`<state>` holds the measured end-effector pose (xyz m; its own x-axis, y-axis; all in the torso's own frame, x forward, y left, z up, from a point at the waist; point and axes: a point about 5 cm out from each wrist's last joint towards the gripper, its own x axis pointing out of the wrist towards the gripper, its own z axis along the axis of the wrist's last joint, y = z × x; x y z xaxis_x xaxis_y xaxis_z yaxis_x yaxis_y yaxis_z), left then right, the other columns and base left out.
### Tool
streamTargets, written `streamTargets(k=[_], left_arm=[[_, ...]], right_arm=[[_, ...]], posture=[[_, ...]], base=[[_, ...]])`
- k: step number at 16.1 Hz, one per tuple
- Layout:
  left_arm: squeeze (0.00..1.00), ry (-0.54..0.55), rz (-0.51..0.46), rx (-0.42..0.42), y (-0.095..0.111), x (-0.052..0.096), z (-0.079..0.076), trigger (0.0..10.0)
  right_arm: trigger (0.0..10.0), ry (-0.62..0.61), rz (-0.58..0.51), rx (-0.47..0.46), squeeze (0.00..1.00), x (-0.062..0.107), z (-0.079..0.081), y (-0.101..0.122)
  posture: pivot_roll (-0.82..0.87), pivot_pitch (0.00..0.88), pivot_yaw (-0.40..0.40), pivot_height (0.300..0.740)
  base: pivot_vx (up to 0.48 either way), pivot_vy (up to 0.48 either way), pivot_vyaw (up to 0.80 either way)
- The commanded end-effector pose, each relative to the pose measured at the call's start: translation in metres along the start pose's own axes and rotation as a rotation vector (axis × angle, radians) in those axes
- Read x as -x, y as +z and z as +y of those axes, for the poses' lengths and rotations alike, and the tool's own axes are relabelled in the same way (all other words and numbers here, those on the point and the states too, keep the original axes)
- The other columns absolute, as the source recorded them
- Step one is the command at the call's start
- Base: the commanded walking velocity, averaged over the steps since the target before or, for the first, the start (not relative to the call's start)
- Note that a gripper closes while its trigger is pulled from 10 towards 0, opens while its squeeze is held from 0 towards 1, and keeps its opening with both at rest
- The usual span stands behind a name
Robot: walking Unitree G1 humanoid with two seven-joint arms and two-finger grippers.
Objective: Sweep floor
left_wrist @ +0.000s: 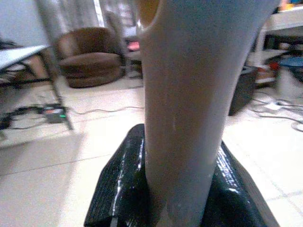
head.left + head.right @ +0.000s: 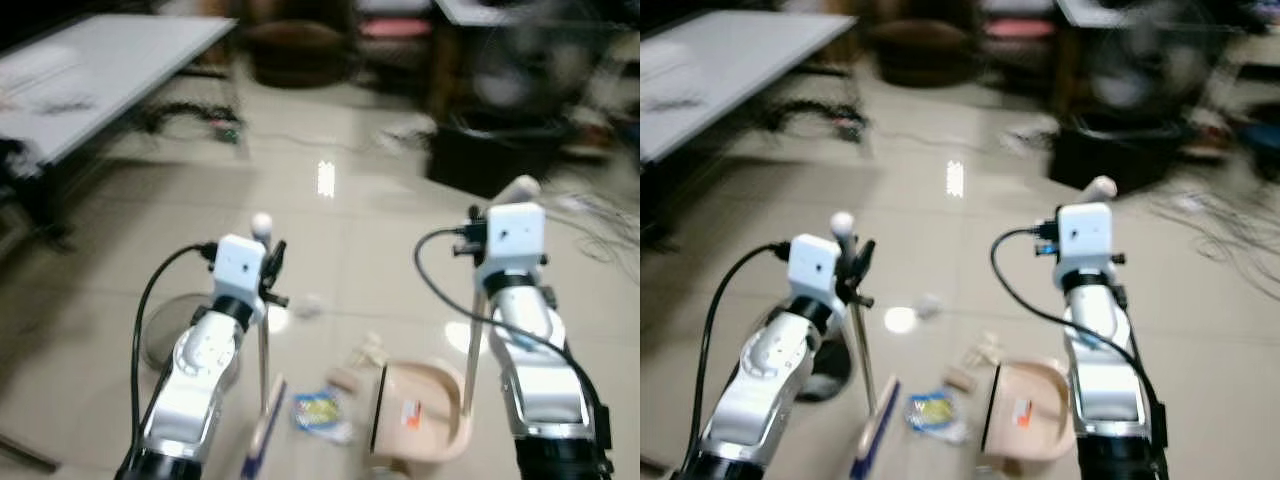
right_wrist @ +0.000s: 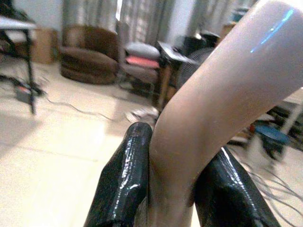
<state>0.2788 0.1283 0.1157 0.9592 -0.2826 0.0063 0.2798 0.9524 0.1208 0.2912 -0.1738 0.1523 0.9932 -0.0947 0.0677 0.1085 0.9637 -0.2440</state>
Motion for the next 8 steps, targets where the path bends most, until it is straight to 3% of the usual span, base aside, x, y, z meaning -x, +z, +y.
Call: streamTargets(k=[1, 8], left_arm=[[0.0, 0.015, -0.011, -0.02, 0.004, -0.0014, 0.0054, 10.0], [0.0, -0.013, -0.077, -0.053, 0.0136, -0.0104, 0.0027, 10.0]], right_arm=[[10.0, -0.018, -0.047, 0.007, 0.0, -0.0016, -0.003, 0.0125], [10.0, -0.047, -0.009, -0.015, 0.0, 0.001, -0.0055, 0.0095]], posture=[[-0.13, 0.0, 0.03, 0.74], [-0.14, 0.0, 0.047, 0.74]], base=[[0.0, 0.0, -0.8], [0.0, 0.0, -0.8]])
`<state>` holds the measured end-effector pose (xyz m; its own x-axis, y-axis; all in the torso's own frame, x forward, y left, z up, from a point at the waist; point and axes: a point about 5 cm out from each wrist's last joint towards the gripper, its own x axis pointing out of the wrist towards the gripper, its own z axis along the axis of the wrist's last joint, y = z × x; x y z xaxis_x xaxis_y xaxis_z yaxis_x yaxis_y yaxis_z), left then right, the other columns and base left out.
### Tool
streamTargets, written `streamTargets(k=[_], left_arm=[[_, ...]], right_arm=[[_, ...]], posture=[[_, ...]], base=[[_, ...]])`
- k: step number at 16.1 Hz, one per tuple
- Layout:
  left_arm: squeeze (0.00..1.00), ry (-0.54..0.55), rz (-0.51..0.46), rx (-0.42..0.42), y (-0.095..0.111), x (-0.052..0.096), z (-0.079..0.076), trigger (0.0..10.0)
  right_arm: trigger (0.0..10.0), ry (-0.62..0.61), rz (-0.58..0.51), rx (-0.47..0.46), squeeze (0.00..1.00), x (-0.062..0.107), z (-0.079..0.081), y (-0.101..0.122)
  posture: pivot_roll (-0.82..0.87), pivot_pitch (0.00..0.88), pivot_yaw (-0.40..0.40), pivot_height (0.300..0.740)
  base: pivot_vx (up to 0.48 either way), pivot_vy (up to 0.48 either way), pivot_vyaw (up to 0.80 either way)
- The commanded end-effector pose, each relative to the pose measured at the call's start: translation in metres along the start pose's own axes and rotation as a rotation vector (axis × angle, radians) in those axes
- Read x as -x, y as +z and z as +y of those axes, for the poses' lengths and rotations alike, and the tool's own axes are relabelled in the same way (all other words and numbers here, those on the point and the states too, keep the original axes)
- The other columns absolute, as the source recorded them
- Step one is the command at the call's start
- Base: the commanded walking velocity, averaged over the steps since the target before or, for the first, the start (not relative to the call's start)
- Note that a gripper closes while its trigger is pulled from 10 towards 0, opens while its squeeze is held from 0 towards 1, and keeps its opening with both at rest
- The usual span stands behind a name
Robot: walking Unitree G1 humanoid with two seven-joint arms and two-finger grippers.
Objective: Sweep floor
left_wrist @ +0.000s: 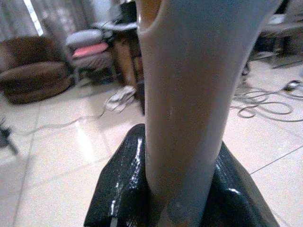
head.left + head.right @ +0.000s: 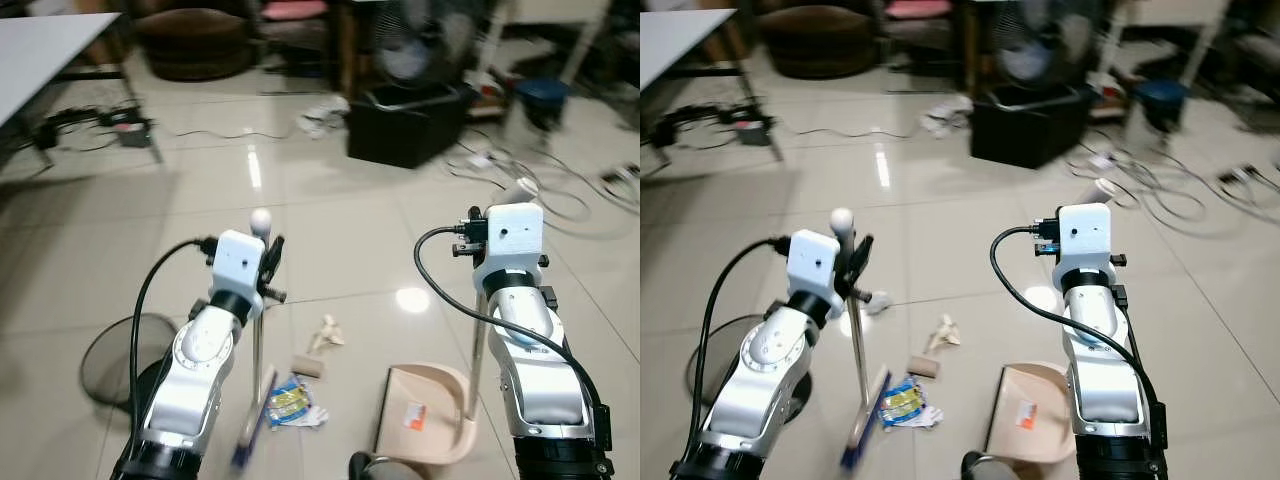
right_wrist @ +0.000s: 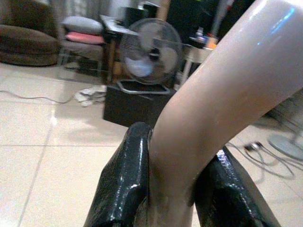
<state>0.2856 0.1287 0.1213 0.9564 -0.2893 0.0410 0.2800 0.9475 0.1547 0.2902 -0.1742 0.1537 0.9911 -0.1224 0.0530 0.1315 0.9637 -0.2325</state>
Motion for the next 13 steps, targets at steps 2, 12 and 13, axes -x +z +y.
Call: streamTargets(k=[2, 12, 13], left_arm=[[0.0, -0.012, -0.048, -0.022, 0.0095, -0.0057, 0.0003, 10.0], [0.0, -0.018, -0.067, -0.037, 0.0112, -0.0096, 0.0023, 10.0], [0.0, -0.017, -0.067, -0.037, 0.0111, -0.0097, 0.0025, 10.0]], right_arm=[[10.0, -0.033, -0.037, 0.002, 0.0, -0.0001, -0.007, 0.0086], [10.0, -0.045, -0.064, 0.014, 0.0, -0.0014, -0.0078, 0.0078], [10.0, -0.042, -0.066, 0.011, 0.0, -0.0017, -0.0075, 0.0079]], posture=[[-0.14, 0.0, 0.051, 0.74], [-0.13, 0.0, 0.055, 0.74], [-0.13, 0.0, 0.055, 0.74]], base=[[0.0, 0.127, -0.8], [0.0, 0.334, -0.21], [0.0, 0.341, 0.0]])
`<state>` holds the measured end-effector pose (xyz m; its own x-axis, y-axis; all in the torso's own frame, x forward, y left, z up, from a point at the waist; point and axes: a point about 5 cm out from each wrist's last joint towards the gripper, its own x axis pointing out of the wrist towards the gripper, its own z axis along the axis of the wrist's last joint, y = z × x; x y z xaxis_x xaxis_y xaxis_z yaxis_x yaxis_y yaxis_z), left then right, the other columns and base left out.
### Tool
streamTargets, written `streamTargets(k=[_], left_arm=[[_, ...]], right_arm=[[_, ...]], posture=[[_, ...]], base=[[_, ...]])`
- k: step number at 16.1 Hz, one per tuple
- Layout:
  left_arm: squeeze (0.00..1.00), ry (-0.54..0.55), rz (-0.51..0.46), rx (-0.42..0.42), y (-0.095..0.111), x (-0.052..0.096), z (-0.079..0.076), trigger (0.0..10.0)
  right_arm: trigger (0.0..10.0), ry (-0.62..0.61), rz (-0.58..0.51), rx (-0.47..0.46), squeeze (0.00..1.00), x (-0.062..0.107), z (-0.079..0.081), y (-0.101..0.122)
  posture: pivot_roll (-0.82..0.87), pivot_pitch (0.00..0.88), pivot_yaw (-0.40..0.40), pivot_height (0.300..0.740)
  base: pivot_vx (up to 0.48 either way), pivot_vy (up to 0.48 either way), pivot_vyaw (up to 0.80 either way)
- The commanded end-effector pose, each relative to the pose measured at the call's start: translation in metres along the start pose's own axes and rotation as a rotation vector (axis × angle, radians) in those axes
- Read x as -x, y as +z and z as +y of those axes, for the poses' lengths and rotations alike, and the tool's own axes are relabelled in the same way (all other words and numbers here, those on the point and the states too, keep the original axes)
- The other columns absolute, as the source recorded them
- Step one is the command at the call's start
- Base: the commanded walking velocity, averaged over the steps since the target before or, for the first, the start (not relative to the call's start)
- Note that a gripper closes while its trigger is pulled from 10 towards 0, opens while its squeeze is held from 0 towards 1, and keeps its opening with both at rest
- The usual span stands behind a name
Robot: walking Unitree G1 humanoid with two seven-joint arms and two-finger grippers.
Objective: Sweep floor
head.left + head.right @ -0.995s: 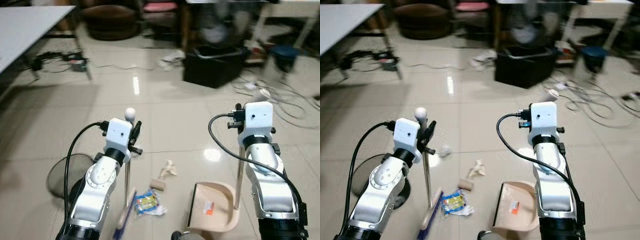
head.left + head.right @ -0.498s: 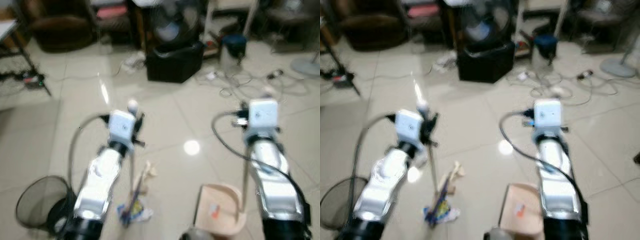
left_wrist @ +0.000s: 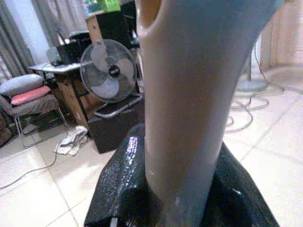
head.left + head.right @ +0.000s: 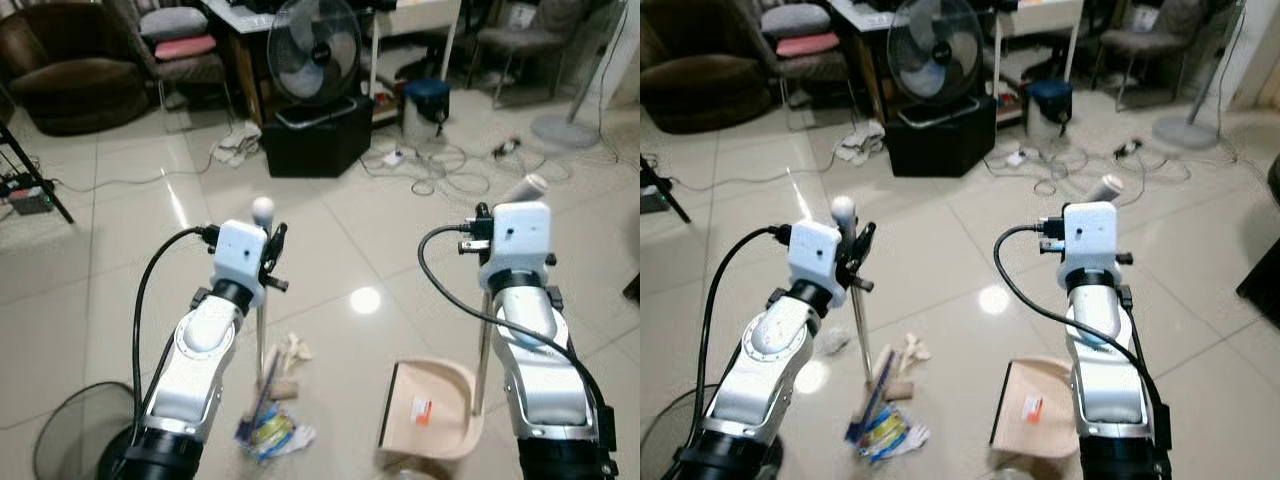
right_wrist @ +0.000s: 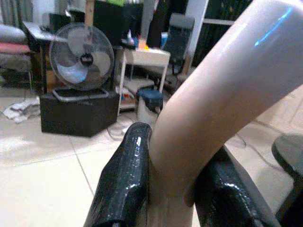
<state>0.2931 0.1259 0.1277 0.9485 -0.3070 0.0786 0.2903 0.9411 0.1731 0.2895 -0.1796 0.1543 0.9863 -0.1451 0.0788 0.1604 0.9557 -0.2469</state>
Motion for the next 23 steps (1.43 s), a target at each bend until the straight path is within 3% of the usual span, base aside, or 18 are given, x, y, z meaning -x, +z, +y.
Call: streamTargets(k=[1, 4, 7, 11, 16, 20, 23], left_arm=[[0.0, -0.004, -0.027, -0.02, 0.005, -0.002, 0.002, 10.0], [0.0, 0.007, -0.021, -0.043, 0.005, 0.0, 0.004, 10.0], [0.0, 0.043, -0.031, -0.103, 0.006, 0.002, 0.006, 10.0], [0.0, 0.05, -0.021, -0.029, 0.004, 0.005, 0.004, 10.0], [0.0, 0.055, -0.036, -0.06, 0.006, 0.005, 0.002, 10.0], [0.0, 0.067, -0.045, -0.057, 0.007, 0.004, 0.002, 10.0], [0.0, 0.065, -0.043, -0.054, 0.006, 0.004, 0.001, 10.0]], right_arm=[[10.0, -0.011, -0.047, -0.009, 0.0, -0.002, -0.002, 0.009], [10.0, 0.016, -0.059, -0.025, 0.0, -0.004, 0.002, 0.01], [10.0, 0.018, -0.066, -0.012, 0.0, -0.003, 0.005, 0.01], [10.0, 0.005, -0.062, 0.008, 0.0, -0.003, 0.002, 0.007], [10.0, 0.05, -0.049, 0.042, 0.0, -0.002, 0.005, 0.002], [10.0, 0.067, -0.047, 0.047, 0.0, -0.003, 0.009, 0.001], [10.0, 0.054, -0.048, 0.029, 0.0, -0.002, 0.008, -0.001]], posture=[[-0.13, 0.0, 0.055, 0.74], [-0.13, 0.0, 0.053, 0.74], [-0.13, 0.0, 0.051, 0.74], [-0.13, 0.0, 0.05, 0.74], [-0.13, 0.0, 0.052, 0.74], [-0.13, 0.0, 0.05, 0.74], [-0.13, 0.0, 0.047, 0.74]], base=[[0.0, 0.337, 0.0], [0.0, 0.212, 0.0], [0.0, -0.48, 0.0], [0.0, -0.12, 0.0], [0.0, 0.0, 0.0], [0.0, 0.0, 0.79], [0.241, 0.0, 0.0]])
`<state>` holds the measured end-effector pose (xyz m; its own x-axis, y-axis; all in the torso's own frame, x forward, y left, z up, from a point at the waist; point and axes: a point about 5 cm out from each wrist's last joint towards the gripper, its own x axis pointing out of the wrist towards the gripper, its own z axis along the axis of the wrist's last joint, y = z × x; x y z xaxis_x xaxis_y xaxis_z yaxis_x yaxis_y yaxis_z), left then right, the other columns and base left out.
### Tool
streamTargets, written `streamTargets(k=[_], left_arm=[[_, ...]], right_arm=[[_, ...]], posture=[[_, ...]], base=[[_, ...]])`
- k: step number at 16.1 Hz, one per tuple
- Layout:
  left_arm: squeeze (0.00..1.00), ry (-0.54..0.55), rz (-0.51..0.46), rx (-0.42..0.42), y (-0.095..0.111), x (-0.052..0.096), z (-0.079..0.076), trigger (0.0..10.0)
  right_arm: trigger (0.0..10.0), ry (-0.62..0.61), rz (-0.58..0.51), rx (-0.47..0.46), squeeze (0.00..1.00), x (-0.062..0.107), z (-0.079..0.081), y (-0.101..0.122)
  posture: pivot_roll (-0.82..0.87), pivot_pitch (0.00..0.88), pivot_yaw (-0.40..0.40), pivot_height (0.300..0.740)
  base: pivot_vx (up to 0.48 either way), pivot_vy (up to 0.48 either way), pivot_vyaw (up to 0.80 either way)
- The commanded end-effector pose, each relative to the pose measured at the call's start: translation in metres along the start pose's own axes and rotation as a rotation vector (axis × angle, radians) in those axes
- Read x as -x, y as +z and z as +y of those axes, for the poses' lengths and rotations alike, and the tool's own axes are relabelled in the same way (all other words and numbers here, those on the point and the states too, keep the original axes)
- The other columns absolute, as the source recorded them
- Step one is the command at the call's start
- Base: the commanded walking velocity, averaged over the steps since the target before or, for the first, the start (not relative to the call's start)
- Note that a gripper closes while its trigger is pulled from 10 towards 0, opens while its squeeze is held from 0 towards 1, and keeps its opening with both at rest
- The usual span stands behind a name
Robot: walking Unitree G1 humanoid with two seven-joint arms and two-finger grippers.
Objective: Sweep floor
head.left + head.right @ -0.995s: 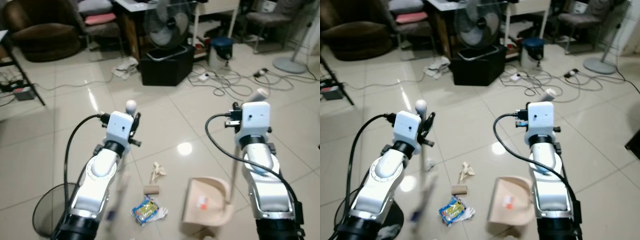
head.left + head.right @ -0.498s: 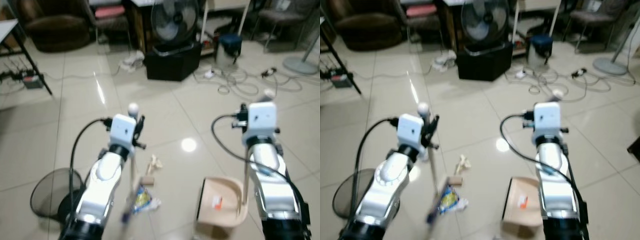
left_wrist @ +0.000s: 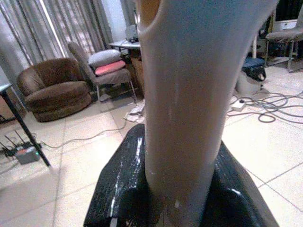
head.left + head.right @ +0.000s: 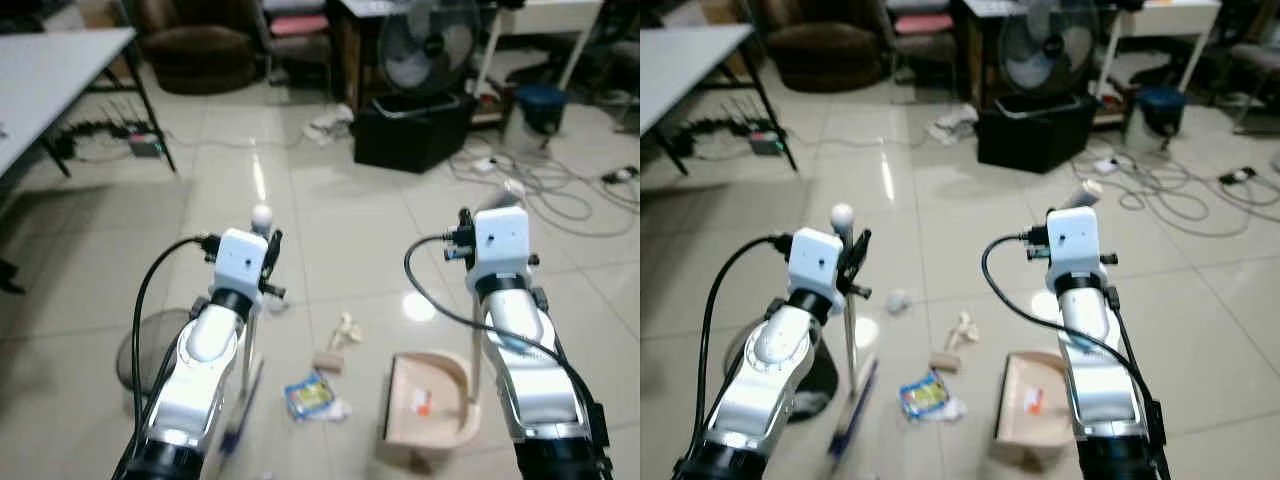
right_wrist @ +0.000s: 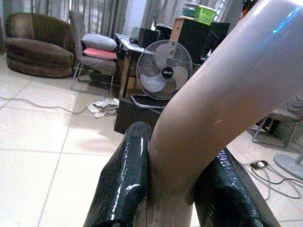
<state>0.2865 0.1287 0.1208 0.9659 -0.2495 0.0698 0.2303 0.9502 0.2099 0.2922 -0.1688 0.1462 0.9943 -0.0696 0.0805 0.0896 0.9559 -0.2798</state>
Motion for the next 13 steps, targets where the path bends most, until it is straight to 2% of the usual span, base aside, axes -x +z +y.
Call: streamTargets(k=[1, 8, 10, 13], left_arm=[[0.0, 0.006, -0.063, -0.009, 0.0123, -0.003, 0.0007, 10.0], [0.0, -0.023, -0.061, -0.001, 0.0111, -0.0031, -0.0028, 10.0], [0.0, -0.022, -0.061, -0.001, 0.0115, -0.003, -0.0024, 10.0], [0.0, -0.02, -0.061, 0.002, 0.0115, -0.0022, -0.002, 10.0]], right_arm=[[10.0, -0.01, -0.025, 0.014, 0.0, -0.0011, -0.004, 0.0033], [10.0, 0.001, -0.007, 0.023, 0.0, 0.0025, -0.0031, -0.0032], [10.0, 0.034, -0.018, 0.06, 0.0, 0.0029, -0.0001, -0.0022], [10.0, 0.023, -0.009, 0.028, 0.0, 0.004, 0.001, -0.0035]], posture=[[-0.13, 0.0, 0.047, 0.74], [-0.13, 0.0, 0.054, 0.74], [-0.13, 0.0, 0.053, 0.74], [-0.13, 0.0, 0.051, 0.74]], base=[[0.255, 0.0, 0.0], [0.269, 0.0, 0.0], [0.356, 0.0, 0.0], [0.358, 0.0, 0.37]])
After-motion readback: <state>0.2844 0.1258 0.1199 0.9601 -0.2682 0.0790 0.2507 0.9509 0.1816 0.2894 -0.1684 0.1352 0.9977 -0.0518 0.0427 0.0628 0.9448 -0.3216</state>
